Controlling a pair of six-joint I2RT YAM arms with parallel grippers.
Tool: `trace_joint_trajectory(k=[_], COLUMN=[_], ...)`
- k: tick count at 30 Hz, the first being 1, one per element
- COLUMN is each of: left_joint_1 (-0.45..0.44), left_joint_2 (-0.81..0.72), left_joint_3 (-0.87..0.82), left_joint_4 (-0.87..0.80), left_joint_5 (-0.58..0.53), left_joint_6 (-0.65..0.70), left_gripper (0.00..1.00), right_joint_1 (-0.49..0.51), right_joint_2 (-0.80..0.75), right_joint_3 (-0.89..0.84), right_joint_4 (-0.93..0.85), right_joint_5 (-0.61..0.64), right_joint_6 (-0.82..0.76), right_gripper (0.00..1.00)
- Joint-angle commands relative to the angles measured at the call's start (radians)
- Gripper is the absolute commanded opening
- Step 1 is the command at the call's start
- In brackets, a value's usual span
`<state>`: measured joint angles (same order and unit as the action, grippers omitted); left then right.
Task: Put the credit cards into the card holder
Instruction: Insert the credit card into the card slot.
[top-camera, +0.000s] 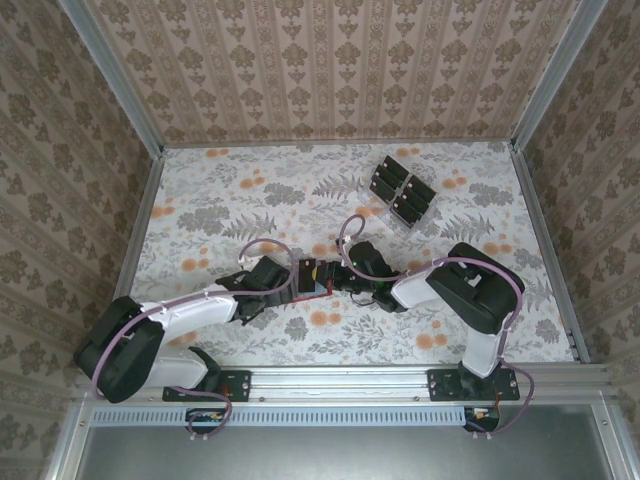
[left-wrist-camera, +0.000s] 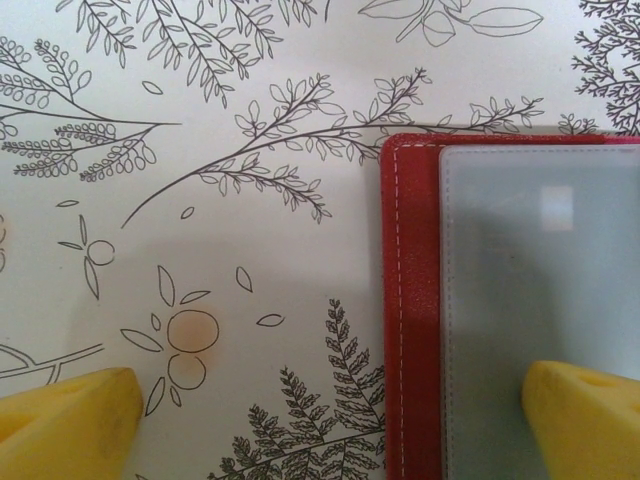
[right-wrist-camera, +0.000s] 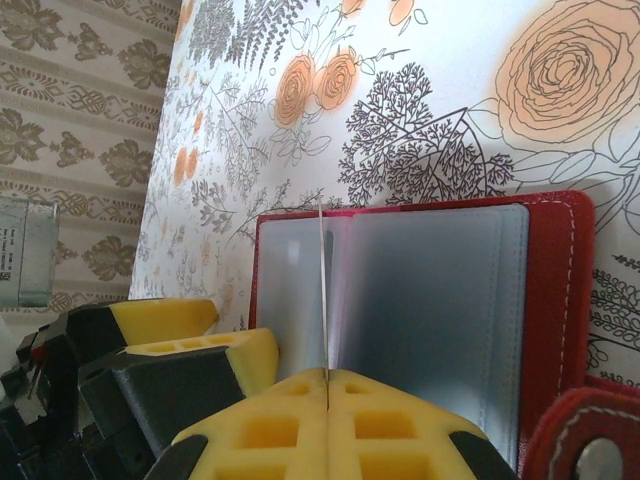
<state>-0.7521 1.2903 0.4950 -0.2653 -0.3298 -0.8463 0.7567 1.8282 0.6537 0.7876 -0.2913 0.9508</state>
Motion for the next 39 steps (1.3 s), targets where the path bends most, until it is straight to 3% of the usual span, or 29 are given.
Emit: trace_joint_trajectory(k=[1,11,39], left_joint_1=[-0.004,-0.004,-0.004], left_joint_2=[-0.008,-0.078,-0.077], left_joint_3=[-0.031,-0.032,-0.051], left_joint_4=[-0.081,-0.144,-0.136], left_joint_5=[-0.016,-0.061,-0.057], left_joint_6=[-0.023,-0.050,-0.054], left_gripper=[1.00,1.00,1.00], right_joint_1=[0.006,0.005,0.033], right_joint_2=[0.004,-0.051,0.080], right_joint_3=[0.017,0.006,0.072], right_joint_4=[0.040,0.008,0.086], right_joint_5=[0.018,0.037,-0.026], right_joint_6=[0.011,-0.006,0.041], right_gripper=[0.00,0.00,0.00])
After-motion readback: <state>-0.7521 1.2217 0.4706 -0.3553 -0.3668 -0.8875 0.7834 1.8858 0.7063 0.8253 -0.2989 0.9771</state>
